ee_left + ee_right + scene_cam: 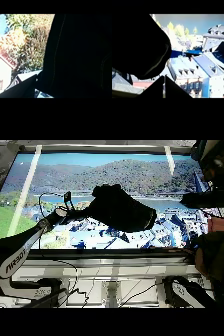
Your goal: Fold the clothes and pants, and hang the long-sleeved shirts on hangers.
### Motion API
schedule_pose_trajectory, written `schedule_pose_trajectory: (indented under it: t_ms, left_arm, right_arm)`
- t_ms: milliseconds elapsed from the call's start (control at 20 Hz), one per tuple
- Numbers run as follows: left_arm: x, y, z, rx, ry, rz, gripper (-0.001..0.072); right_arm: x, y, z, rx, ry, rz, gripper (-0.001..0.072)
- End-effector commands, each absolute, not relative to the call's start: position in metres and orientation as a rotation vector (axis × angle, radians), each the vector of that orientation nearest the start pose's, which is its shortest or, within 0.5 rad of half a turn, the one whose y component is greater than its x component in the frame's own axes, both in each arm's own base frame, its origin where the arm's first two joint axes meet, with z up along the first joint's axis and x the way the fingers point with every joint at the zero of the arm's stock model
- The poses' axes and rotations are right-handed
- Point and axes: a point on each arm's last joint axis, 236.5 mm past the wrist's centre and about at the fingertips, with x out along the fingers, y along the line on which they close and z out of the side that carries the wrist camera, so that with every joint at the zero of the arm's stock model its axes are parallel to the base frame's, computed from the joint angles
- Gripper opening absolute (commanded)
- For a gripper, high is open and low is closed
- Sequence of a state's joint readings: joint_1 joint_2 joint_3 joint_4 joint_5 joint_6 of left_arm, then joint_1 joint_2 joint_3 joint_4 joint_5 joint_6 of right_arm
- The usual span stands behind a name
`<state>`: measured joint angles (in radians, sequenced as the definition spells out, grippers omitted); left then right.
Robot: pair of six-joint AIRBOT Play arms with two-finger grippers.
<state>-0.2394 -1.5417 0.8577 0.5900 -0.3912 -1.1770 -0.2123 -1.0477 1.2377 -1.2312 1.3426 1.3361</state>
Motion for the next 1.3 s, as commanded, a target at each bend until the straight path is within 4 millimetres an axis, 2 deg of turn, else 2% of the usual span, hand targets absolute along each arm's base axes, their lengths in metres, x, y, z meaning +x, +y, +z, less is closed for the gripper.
schedule_pose_trajectory:
  t_ms: [0, 50, 100, 150, 200, 300, 350, 500, 550, 600, 700, 750, 850, 900, 1050, 1100, 1150, 1250]
  left_arm:
    - [0.435, -0.19, -0.101, -0.511, 0.994, -0.258, 0.0539]
    - [0.441, -0.192, -0.096, -0.504, 0.968, -0.256, 0.0448]
    - [0.447, -0.194, -0.091, -0.499, 0.942, -0.254, 0.0179]
    - [0.453, -0.195, -0.086, -0.494, 0.916, -0.251, 0.0004]
    - [0.458, -0.195, -0.08, -0.492, 0.894, -0.248, 0.0009]
    - [0.462, -0.198, -0.073, -0.479, 0.878, -0.261, 0.0007]
    - [0.462, -0.197, -0.069, -0.45, 0.867, -0.275, 0.0007]
    - [0.463, -0.197, -0.041, -0.408, 0.813, -0.306, 0.0006]
    - [0.464, -0.197, -0.031, -0.41, 0.794, -0.313, 0.0006]
    - [0.464, -0.198, -0.023, -0.411, 0.778, -0.319, 0.0006]
    - [0.464, -0.198, -0.016, -0.413, 0.765, -0.323, 0.0006]
    - [0.463, -0.199, -0.016, -0.413, 0.771, -0.328, 0.0006]
    - [0.459, -0.202, -0.019, -0.414, 0.792, -0.341, 0.0007]
    - [0.457, -0.204, -0.02, -0.414, 0.802, -0.348, 0.0007]
    - [0.454, -0.205, -0.022, -0.414, 0.815, -0.357, 0.0007]
    - [0.454, -0.206, -0.022, -0.414, 0.816, -0.357, 0.0007]
    - [0.454, -0.206, -0.022, -0.414, 0.816, -0.358, 0.0007]
    - [0.453, -0.206, -0.022, -0.414, 0.816, -0.359, 0.0007]
  right_arm:
    - [0.339, 0.018, 0.063, 0.198, 1.235, 0.28, 0.0169]
    - [0.337, 0.031, 0.05, 0.209, 1.256, 0.355, 0.0196]
    - [0.336, 0.048, 0.042, 0.193, 1.263, 0.449, 0.0222]
    - [0.339, 0.064, 0.036, 0.158, 1.253, 0.534, 0.0223]
    - [0.346, 0.08, 0.032, 0.099, 1.222, 0.6, 0.0297]
    - [0.367, 0.108, 0.023, -0.048, 1.128, 0.662, 0.0663]
    - [0.381, 0.12, 0.02, -0.149, 1.065, 0.666, 0.0691]
    - [0.413, 0.147, 0.011, -0.502, 0.906, 0.658, 0.068]
    - [0.416, 0.157, 0.004, -0.578, 0.885, 0.667, 0.0643]
    - [0.417, 0.166, -0.006, -0.621, 0.886, 0.679, 0.0614]
    - [0.413, 0.178, -0.03, -0.673, 0.918, 0.711, 0.0615]
    - [0.413, 0.185, -0.04, -0.686, 0.925, 0.721, 0.0628]
    - [0.417, 0.198, -0.051, -0.707, 0.9, 0.733, 0.0707]
    - [0.419, 0.203, -0.055, -0.714, 0.889, 0.737, 0.0707]
    - [0.413, 0.209, -0.068, -0.739, 0.914, 0.76, 0.0703]
    - [0.416, 0.207, -0.07, -0.755, 0.913, 0.744, 0.0681]
    - [0.421, 0.202, -0.07, -0.757, 0.913, 0.703, 0.0677]
    - [0.432, 0.18, -0.069, -0.795, 0.925, 0.595, 0.0633]
